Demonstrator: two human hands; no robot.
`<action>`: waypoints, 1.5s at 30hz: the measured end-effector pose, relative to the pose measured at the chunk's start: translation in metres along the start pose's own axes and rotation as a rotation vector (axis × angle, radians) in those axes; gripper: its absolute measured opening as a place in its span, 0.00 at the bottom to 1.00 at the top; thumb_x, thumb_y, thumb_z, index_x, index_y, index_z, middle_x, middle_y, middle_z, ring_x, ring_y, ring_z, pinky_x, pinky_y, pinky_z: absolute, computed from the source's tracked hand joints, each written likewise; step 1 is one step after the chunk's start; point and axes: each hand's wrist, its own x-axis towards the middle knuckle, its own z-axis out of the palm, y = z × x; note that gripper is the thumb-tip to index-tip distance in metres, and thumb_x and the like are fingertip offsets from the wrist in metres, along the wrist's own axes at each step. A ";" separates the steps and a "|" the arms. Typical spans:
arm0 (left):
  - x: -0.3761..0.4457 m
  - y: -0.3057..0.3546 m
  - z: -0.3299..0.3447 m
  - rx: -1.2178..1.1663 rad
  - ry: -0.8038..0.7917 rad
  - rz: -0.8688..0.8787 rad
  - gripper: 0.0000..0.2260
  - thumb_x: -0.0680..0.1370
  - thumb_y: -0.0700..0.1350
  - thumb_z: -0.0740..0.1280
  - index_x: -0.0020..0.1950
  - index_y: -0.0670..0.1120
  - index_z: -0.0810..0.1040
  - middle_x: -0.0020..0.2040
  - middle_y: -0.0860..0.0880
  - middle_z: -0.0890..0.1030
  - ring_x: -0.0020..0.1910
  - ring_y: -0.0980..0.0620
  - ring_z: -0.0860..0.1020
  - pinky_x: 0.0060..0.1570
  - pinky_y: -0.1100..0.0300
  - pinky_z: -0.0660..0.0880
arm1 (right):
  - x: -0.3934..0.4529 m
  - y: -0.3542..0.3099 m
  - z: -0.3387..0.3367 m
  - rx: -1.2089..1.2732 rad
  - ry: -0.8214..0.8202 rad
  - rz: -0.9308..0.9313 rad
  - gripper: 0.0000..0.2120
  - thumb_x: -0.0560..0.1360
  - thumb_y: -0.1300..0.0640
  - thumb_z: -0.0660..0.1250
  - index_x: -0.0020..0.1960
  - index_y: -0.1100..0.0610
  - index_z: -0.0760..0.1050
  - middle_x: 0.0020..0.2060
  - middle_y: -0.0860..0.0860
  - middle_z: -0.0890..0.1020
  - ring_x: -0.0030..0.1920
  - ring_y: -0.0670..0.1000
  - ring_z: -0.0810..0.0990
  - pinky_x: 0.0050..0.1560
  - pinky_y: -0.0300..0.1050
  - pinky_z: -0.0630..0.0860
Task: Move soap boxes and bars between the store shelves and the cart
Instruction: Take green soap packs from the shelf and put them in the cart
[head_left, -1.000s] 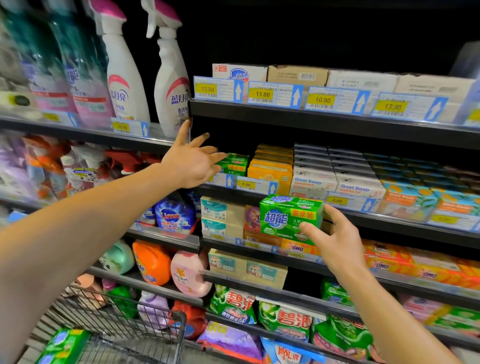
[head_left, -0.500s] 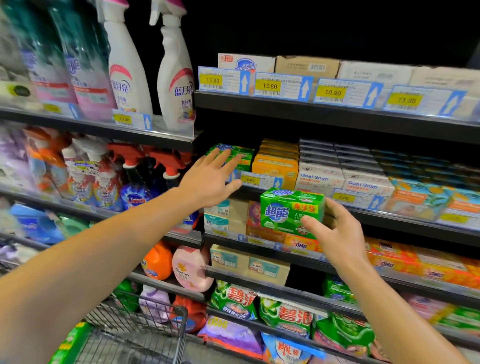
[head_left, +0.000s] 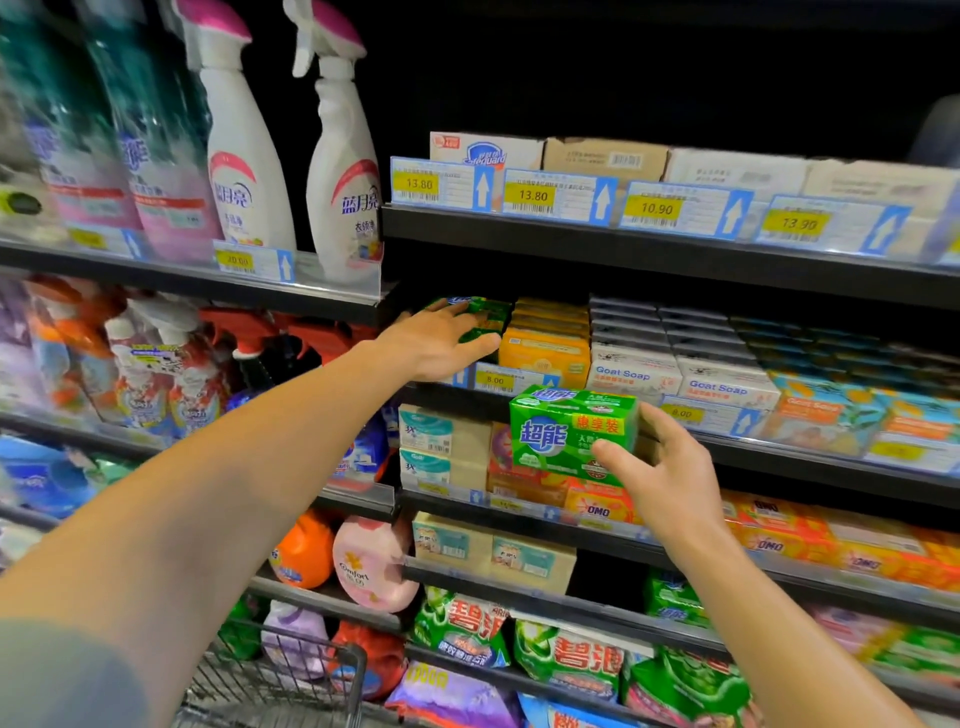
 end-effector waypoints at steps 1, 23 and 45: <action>0.003 -0.001 0.000 -0.010 -0.002 -0.003 0.34 0.77 0.71 0.44 0.79 0.56 0.56 0.81 0.52 0.54 0.79 0.47 0.50 0.74 0.39 0.56 | 0.001 -0.001 0.000 0.002 0.004 -0.004 0.33 0.73 0.52 0.75 0.74 0.52 0.67 0.59 0.43 0.78 0.62 0.46 0.76 0.60 0.45 0.76; -0.062 0.049 -0.005 -0.329 0.625 0.347 0.30 0.73 0.59 0.64 0.71 0.44 0.72 0.66 0.46 0.75 0.66 0.49 0.69 0.67 0.60 0.62 | 0.003 -0.008 0.011 0.099 0.028 0.065 0.28 0.72 0.49 0.75 0.71 0.49 0.72 0.59 0.43 0.80 0.62 0.46 0.77 0.64 0.52 0.76; -0.075 0.026 -0.019 0.016 0.549 0.150 0.38 0.70 0.46 0.77 0.75 0.38 0.64 0.67 0.39 0.69 0.68 0.38 0.65 0.70 0.49 0.61 | 0.023 -0.049 0.010 -0.367 0.004 -0.338 0.34 0.75 0.42 0.69 0.76 0.51 0.63 0.71 0.47 0.68 0.72 0.49 0.64 0.72 0.51 0.66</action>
